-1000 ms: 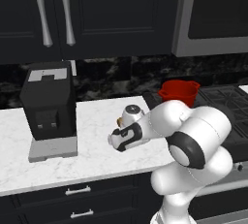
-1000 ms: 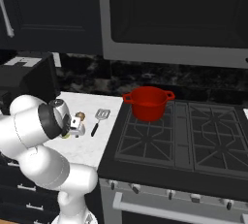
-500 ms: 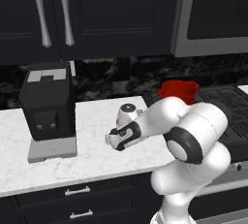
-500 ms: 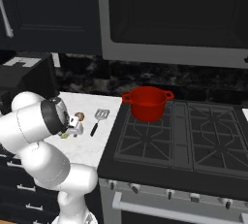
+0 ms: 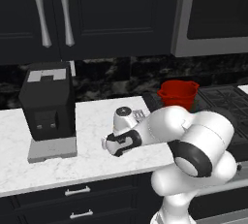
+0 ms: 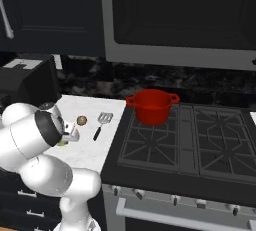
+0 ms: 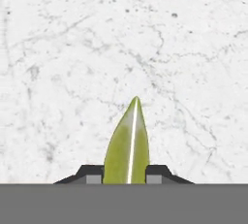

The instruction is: Put the lemon wedge and mushroom in the pot. Retrieve the spatula and lightly stir the vegetables in the pot.

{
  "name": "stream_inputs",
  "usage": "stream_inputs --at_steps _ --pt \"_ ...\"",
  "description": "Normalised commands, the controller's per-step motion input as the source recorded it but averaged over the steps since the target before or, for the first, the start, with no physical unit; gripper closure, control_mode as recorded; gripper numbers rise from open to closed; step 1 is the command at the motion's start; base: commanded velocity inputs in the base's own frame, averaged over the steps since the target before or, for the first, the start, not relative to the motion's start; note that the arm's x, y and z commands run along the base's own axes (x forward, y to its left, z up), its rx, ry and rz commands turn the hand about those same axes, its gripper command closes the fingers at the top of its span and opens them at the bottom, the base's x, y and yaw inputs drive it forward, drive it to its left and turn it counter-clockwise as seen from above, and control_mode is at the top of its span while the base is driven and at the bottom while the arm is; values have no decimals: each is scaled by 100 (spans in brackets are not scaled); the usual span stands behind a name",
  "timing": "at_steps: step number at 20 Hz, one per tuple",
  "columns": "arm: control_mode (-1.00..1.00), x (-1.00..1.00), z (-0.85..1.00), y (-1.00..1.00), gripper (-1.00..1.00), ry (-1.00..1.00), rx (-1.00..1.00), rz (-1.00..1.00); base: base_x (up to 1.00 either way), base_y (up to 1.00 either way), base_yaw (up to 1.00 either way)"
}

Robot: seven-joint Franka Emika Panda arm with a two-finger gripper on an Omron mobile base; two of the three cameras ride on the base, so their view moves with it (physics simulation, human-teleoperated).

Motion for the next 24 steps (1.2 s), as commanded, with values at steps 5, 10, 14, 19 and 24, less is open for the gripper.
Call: stream_inputs --at_steps 5,10,14,19,24 --pt "-100 -59 57 -37 100 -14 7 -5 0 0 0" --pt "-100 -37 100 -94 100 -24 19 -9 0 0 0" --pt "-100 -3 100 -100 100 -18 21 -9 0 0 0" --pt "-100 2 100 -90 100 -16 19 -9 0 0 0" --pt "-100 37 81 -72 100 -5 17 -3 0 0 0"
